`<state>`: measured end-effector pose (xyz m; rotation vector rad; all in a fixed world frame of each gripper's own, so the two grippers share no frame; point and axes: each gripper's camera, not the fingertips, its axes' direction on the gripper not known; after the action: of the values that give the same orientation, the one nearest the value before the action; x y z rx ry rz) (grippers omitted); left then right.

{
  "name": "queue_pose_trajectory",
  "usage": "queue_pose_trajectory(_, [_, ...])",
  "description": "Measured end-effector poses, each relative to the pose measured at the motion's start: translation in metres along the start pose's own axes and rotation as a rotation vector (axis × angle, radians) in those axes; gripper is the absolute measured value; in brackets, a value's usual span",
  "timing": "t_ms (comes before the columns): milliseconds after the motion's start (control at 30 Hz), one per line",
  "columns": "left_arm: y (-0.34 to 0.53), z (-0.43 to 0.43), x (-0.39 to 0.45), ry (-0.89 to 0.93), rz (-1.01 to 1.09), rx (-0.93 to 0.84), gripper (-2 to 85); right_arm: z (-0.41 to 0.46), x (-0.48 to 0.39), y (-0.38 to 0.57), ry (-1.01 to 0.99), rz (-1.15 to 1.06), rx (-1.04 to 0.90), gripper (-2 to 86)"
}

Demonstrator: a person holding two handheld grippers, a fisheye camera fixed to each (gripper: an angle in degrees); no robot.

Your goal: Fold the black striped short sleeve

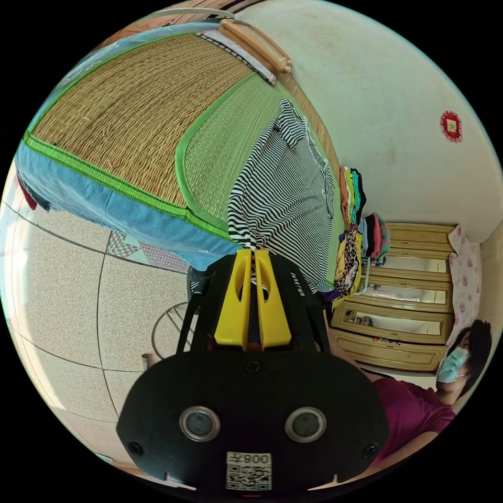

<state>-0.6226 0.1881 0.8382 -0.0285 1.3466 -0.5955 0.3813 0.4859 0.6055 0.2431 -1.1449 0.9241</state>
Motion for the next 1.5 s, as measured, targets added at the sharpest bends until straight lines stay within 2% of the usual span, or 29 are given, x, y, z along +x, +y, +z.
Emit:
queue_pose_trajectory(267, [0.006,-0.016,0.012,0.117,0.064,0.027,0.6,-0.057,-0.028,0.011,-0.078,-0.16,-0.011,0.6])
queue_pose_trajectory(500, [0.022,-0.036,0.011,0.128,0.125,0.011,0.6,-0.095,-0.074,0.037,0.063,-0.301,-0.082,0.6])
queue_pose_trajectory(600, [0.028,-0.031,-0.007,0.136,0.06,0.013,0.6,-0.09,-0.046,0.041,0.122,-0.238,-0.099,1.0])
queue_pose_trajectory(867, [0.035,-0.025,-0.018,0.076,0.029,-0.016,0.6,-0.089,0.048,0.069,-0.025,-0.017,-0.014,6.3])
queue_pose_trajectory(1233, [0.046,-0.023,-0.025,0.07,0.006,-0.029,0.6,-0.075,0.076,0.081,-0.108,0.017,-0.055,8.2])
queue_pose_trajectory(1500, [0.059,-0.025,-0.034,0.12,0.002,-0.026,0.7,-0.078,0.072,0.092,-0.119,0.001,-0.044,2.5])
